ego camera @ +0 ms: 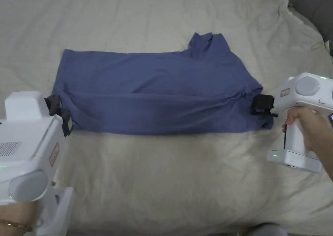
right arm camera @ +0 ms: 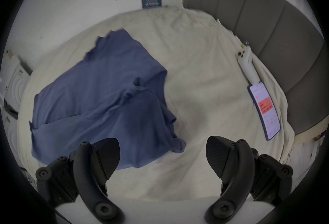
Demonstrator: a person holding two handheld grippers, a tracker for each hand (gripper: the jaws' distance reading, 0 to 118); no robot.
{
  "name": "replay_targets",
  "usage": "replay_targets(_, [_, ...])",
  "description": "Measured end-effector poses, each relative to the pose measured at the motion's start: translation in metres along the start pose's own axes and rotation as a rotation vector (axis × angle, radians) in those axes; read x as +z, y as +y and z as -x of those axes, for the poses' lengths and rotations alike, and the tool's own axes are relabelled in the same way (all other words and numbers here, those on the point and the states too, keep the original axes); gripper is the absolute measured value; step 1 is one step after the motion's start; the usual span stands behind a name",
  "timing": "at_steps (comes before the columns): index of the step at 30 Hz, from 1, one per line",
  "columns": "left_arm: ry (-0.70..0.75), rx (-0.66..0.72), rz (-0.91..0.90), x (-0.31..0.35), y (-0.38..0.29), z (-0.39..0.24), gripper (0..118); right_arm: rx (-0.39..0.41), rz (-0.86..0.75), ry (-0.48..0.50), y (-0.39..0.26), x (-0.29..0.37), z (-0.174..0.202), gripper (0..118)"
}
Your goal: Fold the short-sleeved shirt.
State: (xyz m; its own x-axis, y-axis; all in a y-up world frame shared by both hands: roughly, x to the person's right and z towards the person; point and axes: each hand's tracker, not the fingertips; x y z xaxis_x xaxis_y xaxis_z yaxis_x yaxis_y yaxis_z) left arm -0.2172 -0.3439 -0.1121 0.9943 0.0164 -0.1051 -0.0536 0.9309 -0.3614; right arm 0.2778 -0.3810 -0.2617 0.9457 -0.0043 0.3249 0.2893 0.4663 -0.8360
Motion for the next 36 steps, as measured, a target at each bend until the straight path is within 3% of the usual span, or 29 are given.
replay_targets(3, [0.008, -0.006, 0.014, -0.012, 0.0, -0.004, 0, -0.007, 0.028, -0.014, 0.003, -0.019, -0.001, 97])
replay_targets(4, [0.015, -0.01, 0.015, -0.015, -0.001, -0.006, 0, -0.007, 0.033, -0.013, 0.003, -0.024, -0.002, 89])
replay_targets(5, [0.019, -0.012, 0.018, -0.019, -0.001, -0.007, 0, -0.011, 0.034, -0.021, 0.003, -0.027, -0.003, 74])
replay_targets(7, [0.019, -0.009, 0.032, -0.027, 0.0, -0.007, 0, -0.024, 0.051, -0.039, 0.002, -0.033, -0.003, 21])
replay_targets(8, [0.019, -0.009, 0.038, -0.032, 0.0, -0.008, 0, -0.038, 0.07, -0.005, -0.001, -0.036, -0.004, 12])
replay_targets(10, [0.031, -0.005, 0.051, -0.041, -0.001, -0.008, 0, -0.099, 0.102, 0.06, -0.004, -0.04, -0.004, 7])
replay_targets(13, [0.026, 0.081, 0.101, -0.057, 0.012, 0.002, 4, -0.014, 0.082, 0.017, -0.006, -0.04, 0.001, 7])
replay_targets(15, [0.023, 0.114, 0.159, -0.073, 0.026, 0.014, 28, -0.024, 0.085, 0.024, -0.003, -0.035, 0.0, 6])
replay_targets(16, [0.034, 0.12, 0.186, -0.082, 0.033, 0.019, 61, -0.025, 0.084, 0.028, -0.001, -0.033, -0.001, 6])
replay_targets(18, [0.05, 0.112, 0.281, -0.1, 0.049, 0.032, 95, -0.013, 0.074, 0.036, 0.001, -0.026, -0.001, 6])
replay_targets(19, [0.044, 0.118, 0.305, -0.108, 0.054, 0.039, 106, -0.006, 0.068, 0.039, 0.002, -0.023, -0.002, 6])
replay_targets(22, [0.05, 0.122, 0.412, -0.132, 0.063, 0.058, 116, 0.008, 0.058, 0.046, 0.004, -0.018, -0.004, 6])
replay_targets(28, [0.132, -0.059, 0.72, -0.176, 0.034, 0.065, 116, 0.009, 0.055, 0.045, 0.0, -0.019, -0.007, 6])
replay_targets(30, [0.163, -0.093, 0.802, -0.187, 0.014, 0.065, 111, 0.003, 0.059, 0.042, -0.002, -0.02, -0.007, 6])
replay_targets(34, [0.169, -0.066, 0.83, -0.195, -0.005, 0.064, 66, 0.017, 0.061, 0.029, -0.004, -0.025, -0.004, 6])
replay_targets(36, [0.104, 0.046, 0.816, -0.193, -0.002, 0.063, 29, 0.034, 0.064, 0.023, -0.005, -0.026, -0.001, 6])
